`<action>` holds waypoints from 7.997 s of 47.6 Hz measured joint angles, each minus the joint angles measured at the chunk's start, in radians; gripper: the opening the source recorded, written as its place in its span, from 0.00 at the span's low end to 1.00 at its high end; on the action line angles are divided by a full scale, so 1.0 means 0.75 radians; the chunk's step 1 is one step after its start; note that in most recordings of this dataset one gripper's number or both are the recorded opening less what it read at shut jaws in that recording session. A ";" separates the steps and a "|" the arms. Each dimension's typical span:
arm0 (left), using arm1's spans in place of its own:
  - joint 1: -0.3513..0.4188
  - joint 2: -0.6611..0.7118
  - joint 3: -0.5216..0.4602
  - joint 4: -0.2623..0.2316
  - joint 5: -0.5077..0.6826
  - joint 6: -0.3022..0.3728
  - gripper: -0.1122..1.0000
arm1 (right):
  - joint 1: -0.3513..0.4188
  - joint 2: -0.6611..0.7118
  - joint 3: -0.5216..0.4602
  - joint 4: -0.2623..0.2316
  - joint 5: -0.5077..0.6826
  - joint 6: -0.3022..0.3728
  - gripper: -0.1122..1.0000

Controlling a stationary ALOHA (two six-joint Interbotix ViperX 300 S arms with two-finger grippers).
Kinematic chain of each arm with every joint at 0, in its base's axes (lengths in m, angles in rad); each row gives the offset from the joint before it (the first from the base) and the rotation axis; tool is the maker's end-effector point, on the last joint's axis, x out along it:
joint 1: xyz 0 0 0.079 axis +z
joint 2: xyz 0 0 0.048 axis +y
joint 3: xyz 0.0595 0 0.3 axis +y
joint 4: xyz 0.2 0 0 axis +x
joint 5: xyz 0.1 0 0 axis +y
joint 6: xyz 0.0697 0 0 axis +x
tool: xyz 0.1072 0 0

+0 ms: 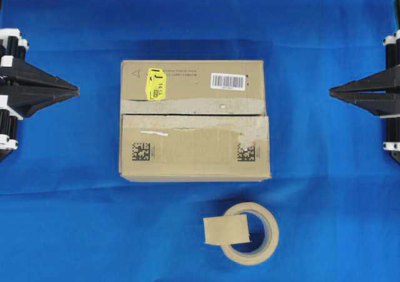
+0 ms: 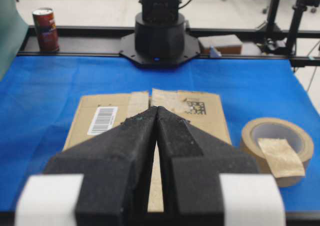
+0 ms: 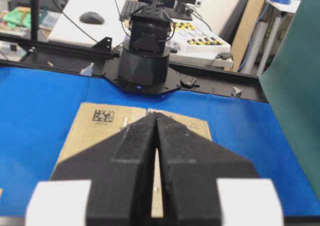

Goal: Apply tape along the seams of the closed cardboard box to seal it securely.
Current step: 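Move the left gripper down toward the beige tape roll, then grasp the folded tab of the tape end with the left gripper, then pull the tape end up and over onto the box's top seam, then move the right gripper in to press the tape onto the seam, then press the tape flat along the seam with both grippers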

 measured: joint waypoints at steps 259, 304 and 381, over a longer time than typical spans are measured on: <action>0.037 1.045 -0.511 -0.025 0.274 1.900 0.10 | 0.002 0.335 -0.029 0.010 -0.168 0.008 0.10; 0.053 1.045 -0.509 -0.022 0.342 1.937 0.10 | -0.027 1.055 -0.497 0.059 -0.205 0.037 0.60; 0.070 1.045 -0.507 -0.025 0.389 1.808 0.60 | -0.067 1.374 -0.577 0.065 -0.198 0.041 0.52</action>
